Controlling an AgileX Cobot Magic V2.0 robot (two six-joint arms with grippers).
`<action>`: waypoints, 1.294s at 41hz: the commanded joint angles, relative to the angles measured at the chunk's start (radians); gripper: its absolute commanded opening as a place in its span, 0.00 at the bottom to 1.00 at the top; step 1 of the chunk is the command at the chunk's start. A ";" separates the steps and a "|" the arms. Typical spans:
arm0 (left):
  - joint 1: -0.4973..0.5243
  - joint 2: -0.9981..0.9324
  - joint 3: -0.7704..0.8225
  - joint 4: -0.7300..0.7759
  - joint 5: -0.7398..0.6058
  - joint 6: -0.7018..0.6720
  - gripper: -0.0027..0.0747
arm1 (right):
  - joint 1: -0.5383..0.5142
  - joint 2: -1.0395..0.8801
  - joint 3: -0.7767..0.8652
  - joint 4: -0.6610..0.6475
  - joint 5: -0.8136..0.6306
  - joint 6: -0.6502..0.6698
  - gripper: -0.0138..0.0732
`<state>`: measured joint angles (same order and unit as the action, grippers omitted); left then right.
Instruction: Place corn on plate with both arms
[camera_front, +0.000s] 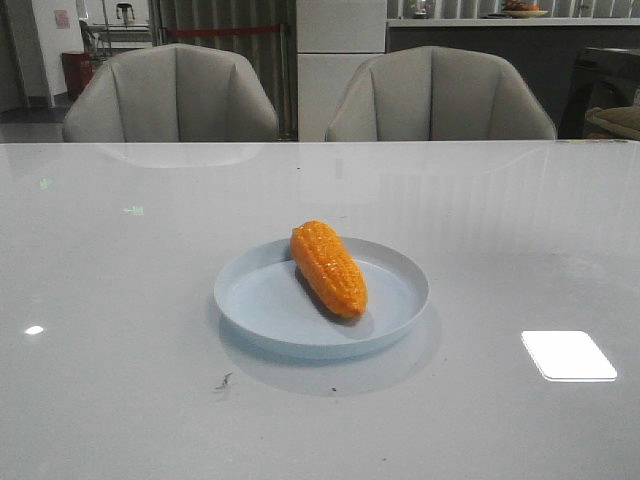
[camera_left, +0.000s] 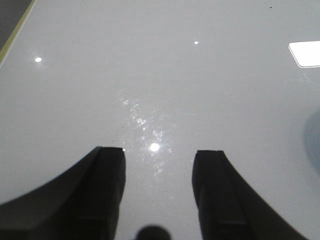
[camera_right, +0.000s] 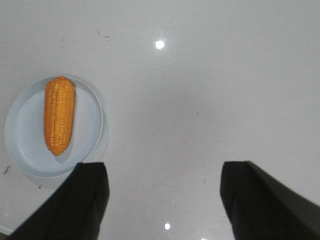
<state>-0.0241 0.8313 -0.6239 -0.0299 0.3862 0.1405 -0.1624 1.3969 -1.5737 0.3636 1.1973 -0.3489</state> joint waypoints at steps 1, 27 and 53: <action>0.001 -0.012 -0.031 -0.009 -0.071 -0.008 0.53 | -0.009 -0.128 0.088 0.030 -0.146 -0.031 0.81; 0.001 -0.012 -0.031 -0.009 -0.071 -0.008 0.53 | 0.099 -0.678 0.896 0.011 -0.627 -0.045 0.81; 0.001 -0.012 -0.031 -0.009 -0.071 -0.008 0.53 | 0.099 -0.681 0.893 0.011 -0.561 -0.045 0.81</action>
<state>-0.0241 0.8313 -0.6239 -0.0299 0.3862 0.1405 -0.0632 0.7216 -0.6497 0.3621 0.6873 -0.3853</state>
